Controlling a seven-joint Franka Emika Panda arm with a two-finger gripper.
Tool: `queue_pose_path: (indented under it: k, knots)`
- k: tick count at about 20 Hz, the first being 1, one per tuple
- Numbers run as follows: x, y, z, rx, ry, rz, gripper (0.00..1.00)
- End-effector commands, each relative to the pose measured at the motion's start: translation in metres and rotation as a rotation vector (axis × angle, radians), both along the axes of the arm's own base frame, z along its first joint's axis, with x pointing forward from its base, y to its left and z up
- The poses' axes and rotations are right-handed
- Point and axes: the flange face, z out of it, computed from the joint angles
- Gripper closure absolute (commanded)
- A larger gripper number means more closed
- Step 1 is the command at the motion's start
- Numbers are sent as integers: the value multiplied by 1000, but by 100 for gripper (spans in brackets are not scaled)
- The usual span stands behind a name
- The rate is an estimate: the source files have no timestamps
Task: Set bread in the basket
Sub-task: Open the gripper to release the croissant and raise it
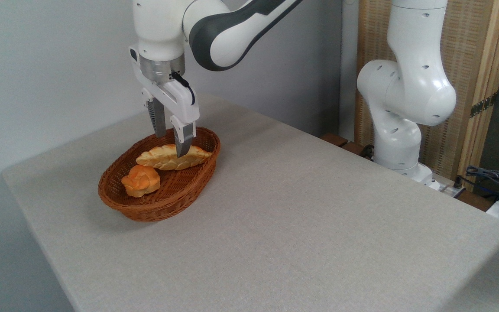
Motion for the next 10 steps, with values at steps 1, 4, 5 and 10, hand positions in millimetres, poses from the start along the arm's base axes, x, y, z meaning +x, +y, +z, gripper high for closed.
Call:
queue_pose_path:
  k: [1,4,5,10]
  knots:
    - [4,23,29,84,-89,-6,0]
    - [14,46,55,148,-107,-3,0]
    - [19,58,67,178,-78,-3,0]
    - [40,106,106,296,-12,5,0]
